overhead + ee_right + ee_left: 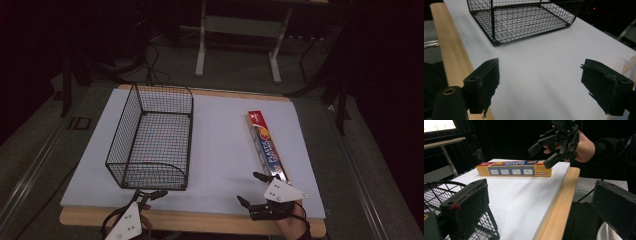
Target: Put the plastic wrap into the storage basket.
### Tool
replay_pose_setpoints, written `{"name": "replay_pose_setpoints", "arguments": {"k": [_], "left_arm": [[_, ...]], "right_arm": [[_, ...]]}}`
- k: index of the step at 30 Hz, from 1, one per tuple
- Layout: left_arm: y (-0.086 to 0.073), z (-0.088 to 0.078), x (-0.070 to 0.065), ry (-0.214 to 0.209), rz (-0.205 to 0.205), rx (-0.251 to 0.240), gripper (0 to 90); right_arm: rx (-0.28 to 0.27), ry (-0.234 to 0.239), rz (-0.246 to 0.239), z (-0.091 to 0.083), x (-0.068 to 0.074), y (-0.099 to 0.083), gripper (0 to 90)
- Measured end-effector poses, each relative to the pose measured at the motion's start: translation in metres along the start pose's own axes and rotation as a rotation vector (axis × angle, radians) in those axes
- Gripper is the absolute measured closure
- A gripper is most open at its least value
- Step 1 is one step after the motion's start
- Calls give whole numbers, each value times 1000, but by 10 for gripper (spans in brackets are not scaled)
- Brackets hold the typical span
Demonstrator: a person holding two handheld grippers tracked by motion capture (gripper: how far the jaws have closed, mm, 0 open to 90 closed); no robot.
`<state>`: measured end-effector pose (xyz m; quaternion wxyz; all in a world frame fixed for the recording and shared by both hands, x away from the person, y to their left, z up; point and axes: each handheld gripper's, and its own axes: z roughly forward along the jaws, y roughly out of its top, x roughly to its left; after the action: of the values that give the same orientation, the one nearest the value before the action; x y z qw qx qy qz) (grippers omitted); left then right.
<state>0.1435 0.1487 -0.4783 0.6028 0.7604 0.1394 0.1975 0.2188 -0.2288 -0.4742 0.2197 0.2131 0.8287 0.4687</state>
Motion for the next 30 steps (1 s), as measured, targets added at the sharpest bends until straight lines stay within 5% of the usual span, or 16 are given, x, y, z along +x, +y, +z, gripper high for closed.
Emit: {"name": "replay_pose_setpoints", "arguments": {"k": [9,14,30], "left_arm": [[-1,1,-1,5,-4,-4,18],[-4,0,-2,13,-16,0,18],[-5,5,-4,-7,-2,22,18]], "right_arm": [[-7,17,-20,-1,5,7,128],[-16,-18,-45,-1,8,11,120],[-13,-18,4,3,7,22,95]]}}
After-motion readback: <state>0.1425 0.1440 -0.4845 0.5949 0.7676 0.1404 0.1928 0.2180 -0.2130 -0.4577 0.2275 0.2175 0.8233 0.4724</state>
